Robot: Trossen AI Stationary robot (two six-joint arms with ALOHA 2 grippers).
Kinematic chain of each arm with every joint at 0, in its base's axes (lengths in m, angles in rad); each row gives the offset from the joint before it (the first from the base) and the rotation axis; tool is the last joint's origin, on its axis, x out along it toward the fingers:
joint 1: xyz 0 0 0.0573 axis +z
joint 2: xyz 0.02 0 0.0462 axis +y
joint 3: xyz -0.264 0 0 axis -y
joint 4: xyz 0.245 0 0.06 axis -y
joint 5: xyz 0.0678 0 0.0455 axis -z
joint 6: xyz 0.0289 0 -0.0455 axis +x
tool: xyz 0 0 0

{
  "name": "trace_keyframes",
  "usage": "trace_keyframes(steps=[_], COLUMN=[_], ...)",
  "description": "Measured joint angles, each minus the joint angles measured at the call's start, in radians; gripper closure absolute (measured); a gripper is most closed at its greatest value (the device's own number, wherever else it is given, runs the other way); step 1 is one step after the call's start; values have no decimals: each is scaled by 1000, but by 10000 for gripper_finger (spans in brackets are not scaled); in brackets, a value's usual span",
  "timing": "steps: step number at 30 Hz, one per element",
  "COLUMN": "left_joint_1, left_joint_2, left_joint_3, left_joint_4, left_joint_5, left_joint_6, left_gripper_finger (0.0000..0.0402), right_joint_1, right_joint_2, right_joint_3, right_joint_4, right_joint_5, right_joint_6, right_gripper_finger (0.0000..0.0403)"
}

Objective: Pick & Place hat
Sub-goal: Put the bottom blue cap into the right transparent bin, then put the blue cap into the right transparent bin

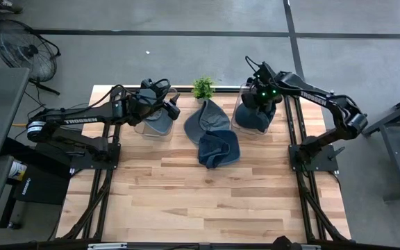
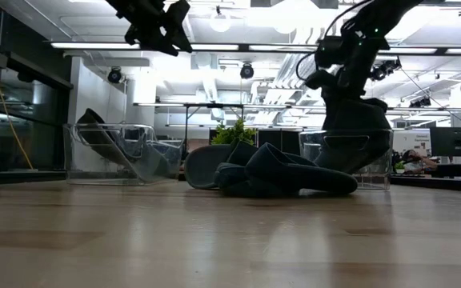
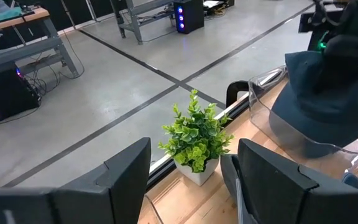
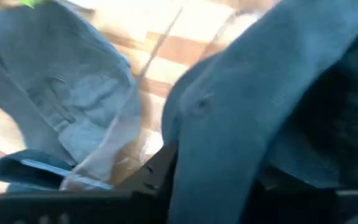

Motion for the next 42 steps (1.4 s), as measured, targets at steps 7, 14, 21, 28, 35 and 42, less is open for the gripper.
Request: trace_keyframes(steps=[7, 14, 21, 28, 35, 42], left_joint_1=[0, 0, 0, 0, 0, 0], left_joint_2=[0, 0, 0, 0, 0, 0], left_joint_3=[0, 0, 0, 0, 0, 0], left_joint_4=[0, 0, -8, -54, -78, -106], left_joint_5=[0, 0, 6, 30, 102, 161], left_joint_6=[0, 0, -5, -62, -145, -227], left_gripper_finger=[163, 163, 163, 163, 163, 163], right_joint_1=[0, 0, 0, 0, 1, 37], right_joint_2=[-65, -156, -267, -400, -503, -558], right_joint_3=[0, 0, 0, 0, 0, 0], right_joint_4=[-17, -82, -135, -147, -148, -148], right_joint_5=[3, 4, 8, 15, 10, 15], right_joint_6=[4, 19, 22, 17, -92, -185], right_gripper_finger=[219, 188, 197, 216, 246, 278])
